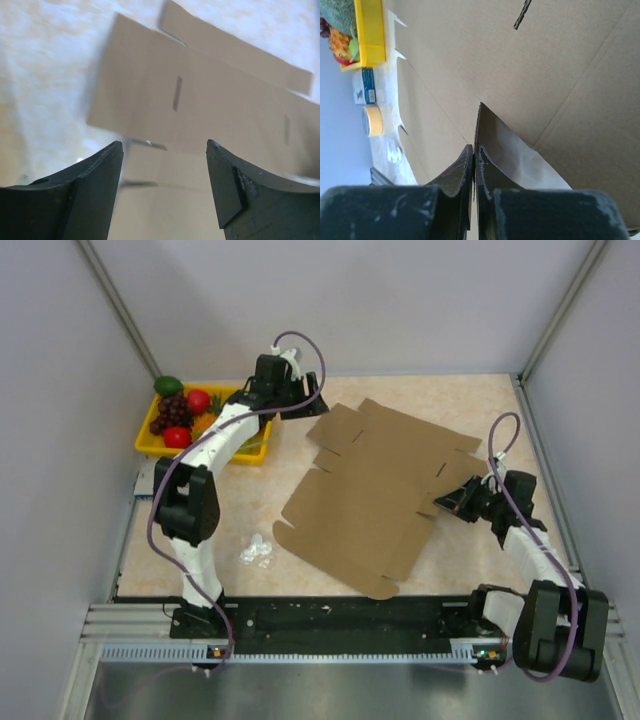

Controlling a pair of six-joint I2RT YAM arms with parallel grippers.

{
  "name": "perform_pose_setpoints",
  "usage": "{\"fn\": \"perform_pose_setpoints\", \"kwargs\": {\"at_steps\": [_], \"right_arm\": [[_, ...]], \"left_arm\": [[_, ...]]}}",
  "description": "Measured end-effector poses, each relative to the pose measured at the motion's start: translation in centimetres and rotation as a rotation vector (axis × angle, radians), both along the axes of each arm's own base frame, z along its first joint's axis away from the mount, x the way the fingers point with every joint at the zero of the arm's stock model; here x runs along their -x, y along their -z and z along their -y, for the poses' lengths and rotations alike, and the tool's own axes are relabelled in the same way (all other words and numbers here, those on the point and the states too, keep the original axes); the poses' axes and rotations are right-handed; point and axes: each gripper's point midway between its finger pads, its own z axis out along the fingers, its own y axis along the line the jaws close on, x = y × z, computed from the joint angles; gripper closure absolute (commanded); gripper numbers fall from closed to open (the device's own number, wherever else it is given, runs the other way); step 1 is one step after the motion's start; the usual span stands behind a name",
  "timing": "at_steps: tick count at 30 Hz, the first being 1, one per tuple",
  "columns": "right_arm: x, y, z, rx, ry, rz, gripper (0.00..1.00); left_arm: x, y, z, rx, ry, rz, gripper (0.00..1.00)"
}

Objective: Fold the paper box

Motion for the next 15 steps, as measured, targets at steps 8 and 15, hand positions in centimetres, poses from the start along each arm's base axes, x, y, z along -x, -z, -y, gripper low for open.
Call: {"fn": "perform_pose_setpoints", "kwargs": {"at_steps": [8,15], "right_arm": [[1.4,1.9,-0.5,-0.013,-0.060,-0.134,1.00],[2.1,3.5,1.0,0.077,-0.013,-0.186,1.00]], "left_arm": [[-6.7,7.1,-1.2,-0.228,-0.098,-0.046,0.26],[-8.2,13.5,-3.7,-0.156,-0.094,-0.208,0.27]]}}
